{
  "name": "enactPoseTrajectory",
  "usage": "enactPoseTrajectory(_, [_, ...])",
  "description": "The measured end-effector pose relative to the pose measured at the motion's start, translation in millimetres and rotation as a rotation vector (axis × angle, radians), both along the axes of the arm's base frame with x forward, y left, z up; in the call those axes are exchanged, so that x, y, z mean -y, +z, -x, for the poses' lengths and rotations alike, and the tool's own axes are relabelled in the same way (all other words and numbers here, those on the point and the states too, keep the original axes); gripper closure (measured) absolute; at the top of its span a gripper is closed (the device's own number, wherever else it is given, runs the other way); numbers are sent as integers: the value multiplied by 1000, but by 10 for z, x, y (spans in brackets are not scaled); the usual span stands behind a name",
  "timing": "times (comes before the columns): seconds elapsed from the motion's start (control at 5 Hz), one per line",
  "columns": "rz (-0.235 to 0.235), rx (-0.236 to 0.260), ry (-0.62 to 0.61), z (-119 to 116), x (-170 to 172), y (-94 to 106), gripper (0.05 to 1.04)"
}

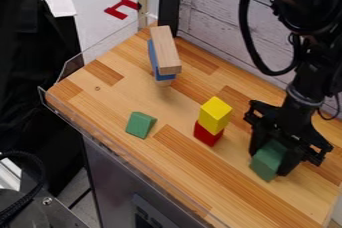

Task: Move the blue arc from the tower

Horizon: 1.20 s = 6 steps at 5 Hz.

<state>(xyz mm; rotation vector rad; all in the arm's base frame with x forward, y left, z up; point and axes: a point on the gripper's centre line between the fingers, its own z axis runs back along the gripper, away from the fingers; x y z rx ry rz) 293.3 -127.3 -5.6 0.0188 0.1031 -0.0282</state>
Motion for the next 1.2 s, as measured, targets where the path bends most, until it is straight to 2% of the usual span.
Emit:
enactPoseTrajectory(0.2, [7, -8, 70, 14, -10, -8, 442])
enactPoseTrajectory(0.4, [18, -13, 60, 27, -69, 103, 157])
enactPoseTrajectory(0.6, [50, 110, 45, -61, -113, 638, 83])
enactPoseTrajectory(0.8, [42, 161, 53, -71, -255, 1076, 83])
enactPoseTrajectory(1.0, [36, 173, 63, -95, -404, 1262, 83])
enactPoseTrajectory(1.2, [10, 177, 45, -160, -552, 1294, 83])
